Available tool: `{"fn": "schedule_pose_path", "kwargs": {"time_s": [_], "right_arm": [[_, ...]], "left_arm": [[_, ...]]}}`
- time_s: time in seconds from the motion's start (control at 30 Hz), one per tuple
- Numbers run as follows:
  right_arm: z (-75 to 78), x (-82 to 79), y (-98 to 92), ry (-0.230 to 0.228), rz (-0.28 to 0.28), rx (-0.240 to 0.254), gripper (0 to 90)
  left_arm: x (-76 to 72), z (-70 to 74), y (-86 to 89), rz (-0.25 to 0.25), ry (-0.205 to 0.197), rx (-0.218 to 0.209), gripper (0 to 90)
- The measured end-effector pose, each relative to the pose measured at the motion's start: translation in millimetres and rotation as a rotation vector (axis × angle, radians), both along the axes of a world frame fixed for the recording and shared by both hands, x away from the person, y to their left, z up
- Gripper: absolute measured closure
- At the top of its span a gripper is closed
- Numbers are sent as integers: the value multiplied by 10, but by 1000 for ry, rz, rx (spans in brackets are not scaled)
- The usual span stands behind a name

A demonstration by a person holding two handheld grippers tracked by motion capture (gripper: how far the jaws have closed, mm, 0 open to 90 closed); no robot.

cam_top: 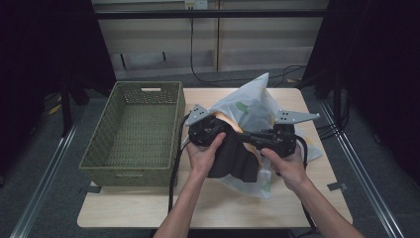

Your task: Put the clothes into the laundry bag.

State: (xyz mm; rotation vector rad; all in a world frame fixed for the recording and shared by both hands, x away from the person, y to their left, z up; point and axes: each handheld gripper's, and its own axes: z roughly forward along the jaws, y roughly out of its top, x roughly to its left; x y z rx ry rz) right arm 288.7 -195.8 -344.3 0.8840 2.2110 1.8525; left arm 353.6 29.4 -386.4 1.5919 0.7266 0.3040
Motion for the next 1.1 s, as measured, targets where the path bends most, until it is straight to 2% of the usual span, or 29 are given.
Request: {"fn": "schedule_pose_path", "kwargs": {"time_s": [0.03, 0.1, 0.17, 0.2, 0.23, 0.3, 0.33, 0.37, 0.43, 0.47, 0.5, 0.53, 0.57, 0.6, 0.67, 0.7, 0.73, 0.8, 0.83, 0.87, 0.9, 0.97, 1.1], "right_arm": [[33, -15, -5, 5, 27, 35, 900], [83, -40, -24, 15, 52, 79, 900], [96, -40, -55, 33, 60, 114, 900], [102, -39, -74, 37, 59, 122, 900], [104, -38, -97, 38, 49, 125, 900], [92, -37, -116, 30, 37, 109, 900], [79, -41, -128, 22, 26, 88, 900], [68, -38, -136, 18, 21, 80, 900], [33, -38, -139, -10, -23, 3, 900], [10, -31, -138, -5, -24, -8, 899], [-4, -31, -129, -19, -38, -45, 899], [-8, -40, -111, -46, -62, -103, 899], [-30, -36, -99, -48, -63, -122, 898], [-45, -27, -103, -29, -51, -96, 899], [-65, -25, -86, -30, -53, -94, 898], [-77, -19, -77, -13, -40, -74, 898], [-82, -23, -65, 2, -30, -54, 898], [-78, -49, -44, 21, -6, -21, 898], [-70, -59, -35, 20, -6, -23, 898], [-60, -71, -23, 10, -11, -42, 899], [-61, -69, -20, 9, -20, -68, 899], [-112, -45, -55, 24, -35, -99, 900], [-275, -3, -120, 59, -53, -132, 899]], "left_arm": [[7, -3, -11, -7, -8, 17, 820], [20, -25, -45, 12, -6, 32, 820], [68, -75, -59, 16, -11, 66, 820], [90, -108, -75, 25, 0, 78, 820], [99, -124, -78, 17, -4, 91, 820], [86, -117, -64, 11, 7, 78, 820], [77, -104, -48, 10, 17, 56, 820], [64, -73, -8, 1, 10, 53, 820], [7, 29, 59, -5, -1, 18, 820], [-13, 82, 91, -14, -4, 4, 819], [-29, 122, 124, -19, -12, 12, 818], [-64, 176, 148, -15, -20, -11, 819], [-79, 204, 175, -21, -30, -7, 819], [-97, 229, 192, -19, -33, -17, 819], [-125, 263, 195, -11, -45, -22, 822], [-127, 260, 187, -6, -50, -25, 825], [-114, 240, 177, 1, -44, -25, 833], [-56, 153, 125, 0, -41, 2, 839], [-15, 76, 84, 5, -33, 36, 840], [28, -21, 20, 11, -19, 45, 840], [79, -144, -39, 6, 5, 85, 840], [125, -324, -111, -2, 40, 110, 840], [151, -540, -226, -31, 49, 177, 839]]}}
